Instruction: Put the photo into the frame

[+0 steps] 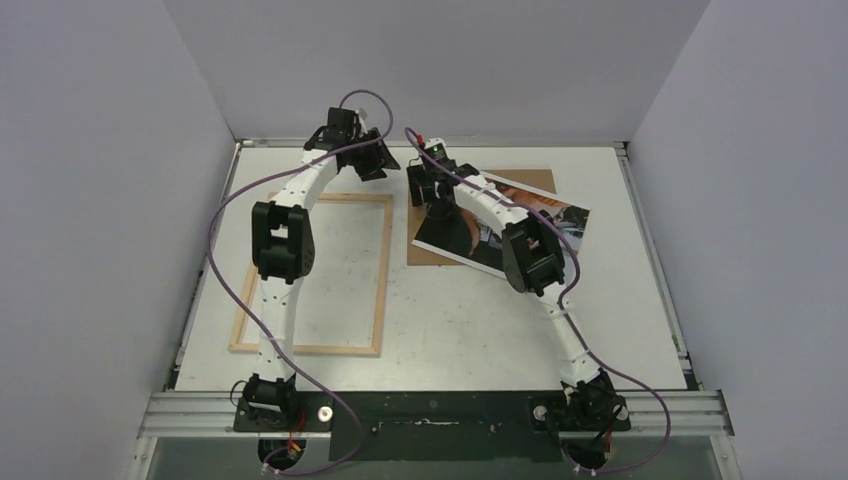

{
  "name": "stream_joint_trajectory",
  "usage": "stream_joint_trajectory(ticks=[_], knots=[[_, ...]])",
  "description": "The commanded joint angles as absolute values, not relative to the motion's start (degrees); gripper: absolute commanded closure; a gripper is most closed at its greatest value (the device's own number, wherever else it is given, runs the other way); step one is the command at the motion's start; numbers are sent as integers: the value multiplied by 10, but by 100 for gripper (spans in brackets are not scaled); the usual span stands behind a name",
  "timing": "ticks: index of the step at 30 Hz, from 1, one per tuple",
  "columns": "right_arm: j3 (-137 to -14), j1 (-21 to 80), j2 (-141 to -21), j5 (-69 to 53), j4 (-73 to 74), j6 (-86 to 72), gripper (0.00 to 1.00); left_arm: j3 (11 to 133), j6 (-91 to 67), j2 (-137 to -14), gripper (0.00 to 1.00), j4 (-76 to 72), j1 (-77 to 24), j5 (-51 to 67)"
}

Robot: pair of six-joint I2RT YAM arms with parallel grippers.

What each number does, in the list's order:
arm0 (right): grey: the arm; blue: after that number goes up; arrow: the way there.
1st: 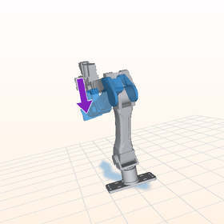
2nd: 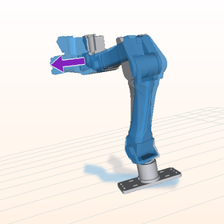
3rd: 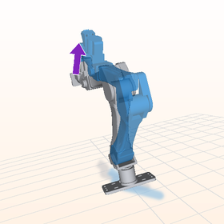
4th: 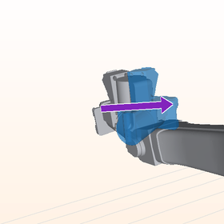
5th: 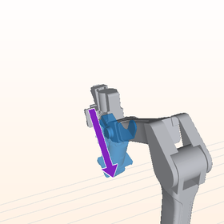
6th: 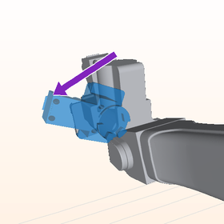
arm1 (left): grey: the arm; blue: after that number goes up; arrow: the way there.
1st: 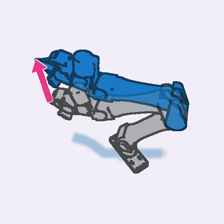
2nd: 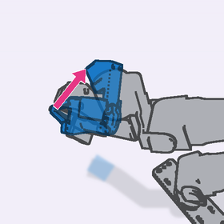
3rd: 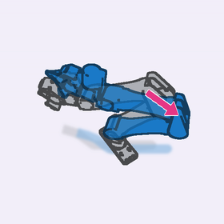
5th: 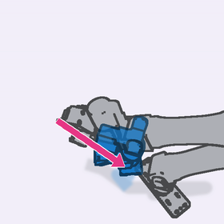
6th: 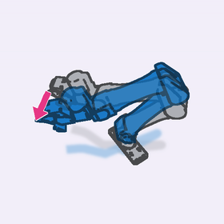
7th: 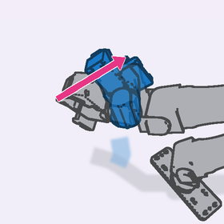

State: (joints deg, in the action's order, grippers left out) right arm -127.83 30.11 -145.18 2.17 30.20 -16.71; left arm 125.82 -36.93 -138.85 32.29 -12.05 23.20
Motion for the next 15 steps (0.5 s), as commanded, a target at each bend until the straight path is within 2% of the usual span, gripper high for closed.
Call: stream_joint_trajectory(ticks=[1,5,9,15], knots=[[-1318,312,-1450,44,264,-100,27,1319,-357,-1439,54,329,-110,223],[-1326,316,-1458,29,261,-81,27,1324,-368,-1452,53,303,-101,229],[-1343,322,-1472,-12,254,-84,33,1346,-373,-1474,53,300,-94,249],[-1348,322,-1499,-28,251,-101,28,1378,-386,-1505,50,312,-87,271]])
